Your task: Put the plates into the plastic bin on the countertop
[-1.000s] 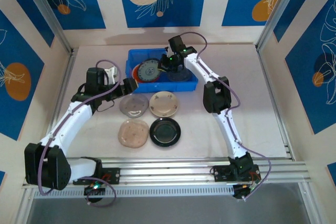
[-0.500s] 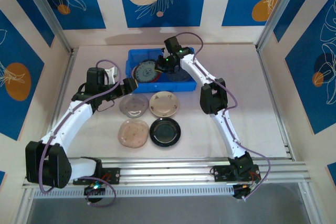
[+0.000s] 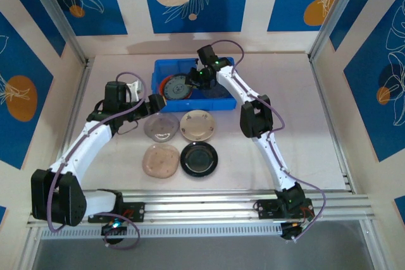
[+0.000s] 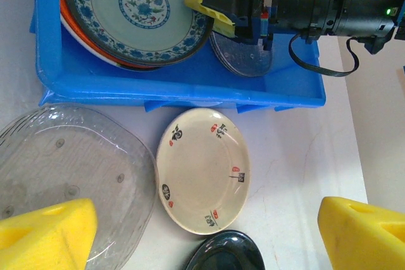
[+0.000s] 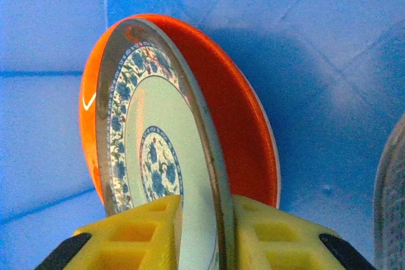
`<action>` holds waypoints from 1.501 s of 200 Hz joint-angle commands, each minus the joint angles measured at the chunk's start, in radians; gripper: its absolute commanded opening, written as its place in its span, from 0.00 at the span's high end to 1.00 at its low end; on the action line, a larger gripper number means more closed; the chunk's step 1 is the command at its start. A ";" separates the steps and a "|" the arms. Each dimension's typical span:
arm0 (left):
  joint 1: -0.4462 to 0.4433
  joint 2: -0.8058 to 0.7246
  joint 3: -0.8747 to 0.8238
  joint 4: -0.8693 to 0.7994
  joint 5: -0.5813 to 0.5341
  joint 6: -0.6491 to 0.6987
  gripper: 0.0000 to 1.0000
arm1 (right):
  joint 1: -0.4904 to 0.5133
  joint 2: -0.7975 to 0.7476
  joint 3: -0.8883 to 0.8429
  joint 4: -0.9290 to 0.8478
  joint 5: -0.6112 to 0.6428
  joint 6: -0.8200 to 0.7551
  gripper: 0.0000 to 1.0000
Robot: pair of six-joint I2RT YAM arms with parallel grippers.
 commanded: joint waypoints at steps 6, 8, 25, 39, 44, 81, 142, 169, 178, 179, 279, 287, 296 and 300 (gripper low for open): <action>0.013 0.015 0.004 0.024 0.007 0.014 0.10 | 0.007 0.003 0.051 -0.056 0.034 -0.023 0.71; 0.013 0.015 0.005 0.026 0.007 0.013 0.10 | 0.007 0.002 0.054 -0.059 0.036 -0.026 0.71; 0.013 0.024 0.008 0.030 0.012 0.012 0.11 | 0.007 -0.008 0.058 -0.082 0.064 -0.043 0.71; 0.014 0.028 0.010 0.033 0.014 0.012 0.11 | 0.009 -0.020 0.053 -0.097 0.086 -0.058 0.70; 0.013 0.030 0.008 0.036 0.014 0.011 0.11 | 0.008 -0.022 0.052 -0.101 0.092 -0.061 0.70; 0.013 0.035 0.005 0.042 0.009 0.012 0.11 | 0.012 -0.030 0.048 -0.125 0.115 -0.075 0.71; 0.014 0.053 -0.002 0.060 0.014 0.011 0.12 | 0.020 -0.013 0.022 -0.114 0.100 -0.063 0.77; 0.014 0.065 -0.001 0.062 0.015 0.015 0.12 | 0.021 -0.007 0.019 -0.106 0.086 -0.053 0.79; 0.014 0.066 0.000 0.060 0.014 0.018 0.12 | 0.022 -0.007 0.021 -0.104 0.086 -0.052 0.79; 0.014 0.065 0.000 0.059 0.014 0.018 0.12 | 0.022 -0.007 0.021 -0.104 0.086 -0.052 0.79; 0.017 0.013 0.016 -0.061 -0.130 0.147 0.12 | -0.008 -0.204 0.030 -0.143 0.152 -0.120 0.74; 0.018 0.009 0.018 -0.078 -0.153 0.165 0.13 | -0.008 -0.242 0.008 -0.143 0.157 -0.133 0.73; 0.018 0.005 0.020 -0.100 -0.183 0.191 0.14 | -0.006 -0.287 -0.023 -0.142 0.162 -0.143 0.73; 0.018 0.003 0.022 -0.107 -0.199 0.206 0.15 | -0.005 -0.308 -0.043 -0.140 0.164 -0.148 0.73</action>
